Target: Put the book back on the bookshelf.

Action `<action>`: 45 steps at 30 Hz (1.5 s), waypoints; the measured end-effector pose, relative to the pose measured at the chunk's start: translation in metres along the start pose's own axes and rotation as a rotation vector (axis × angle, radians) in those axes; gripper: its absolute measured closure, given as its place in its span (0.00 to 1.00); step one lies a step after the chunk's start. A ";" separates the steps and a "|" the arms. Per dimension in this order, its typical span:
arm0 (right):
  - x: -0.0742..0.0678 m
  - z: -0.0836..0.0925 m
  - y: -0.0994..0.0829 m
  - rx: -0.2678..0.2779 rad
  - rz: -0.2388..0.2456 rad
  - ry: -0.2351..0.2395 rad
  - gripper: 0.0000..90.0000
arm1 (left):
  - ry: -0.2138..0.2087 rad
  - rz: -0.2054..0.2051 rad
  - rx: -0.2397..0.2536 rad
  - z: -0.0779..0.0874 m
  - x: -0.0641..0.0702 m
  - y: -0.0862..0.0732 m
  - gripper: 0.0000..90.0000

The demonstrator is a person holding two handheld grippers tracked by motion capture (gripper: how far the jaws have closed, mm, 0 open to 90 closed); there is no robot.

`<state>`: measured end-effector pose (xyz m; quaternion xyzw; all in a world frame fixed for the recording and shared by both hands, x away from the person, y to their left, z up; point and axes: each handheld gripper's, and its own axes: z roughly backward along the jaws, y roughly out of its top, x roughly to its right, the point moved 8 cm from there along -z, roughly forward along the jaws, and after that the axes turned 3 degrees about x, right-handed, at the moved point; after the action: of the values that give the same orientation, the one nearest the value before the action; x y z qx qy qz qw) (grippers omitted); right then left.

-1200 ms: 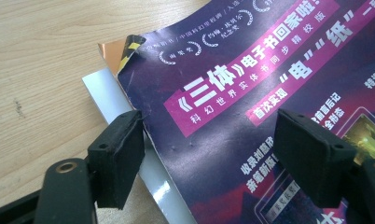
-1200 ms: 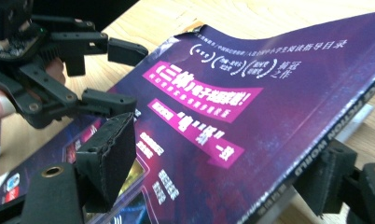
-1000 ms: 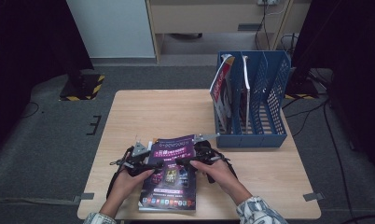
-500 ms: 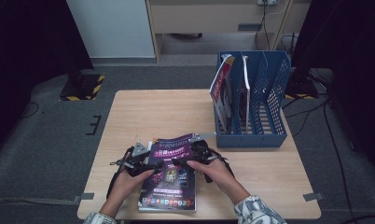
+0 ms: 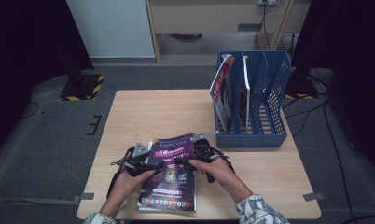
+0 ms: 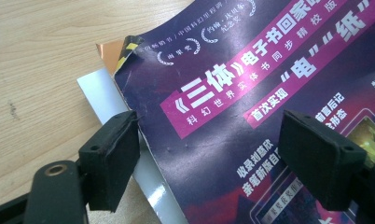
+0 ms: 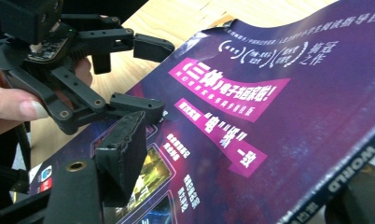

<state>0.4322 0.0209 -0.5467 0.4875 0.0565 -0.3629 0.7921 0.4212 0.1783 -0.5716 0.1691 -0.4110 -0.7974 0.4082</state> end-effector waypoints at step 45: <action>-0.010 -0.006 0.005 0.096 0.012 -0.101 0.84 | -0.008 0.006 0.020 0.003 0.001 0.007 0.17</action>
<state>0.4294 0.0321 -0.5419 0.5061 -0.0039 -0.3846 0.7719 0.4223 0.1767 -0.5645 0.1687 -0.4211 -0.7928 0.4071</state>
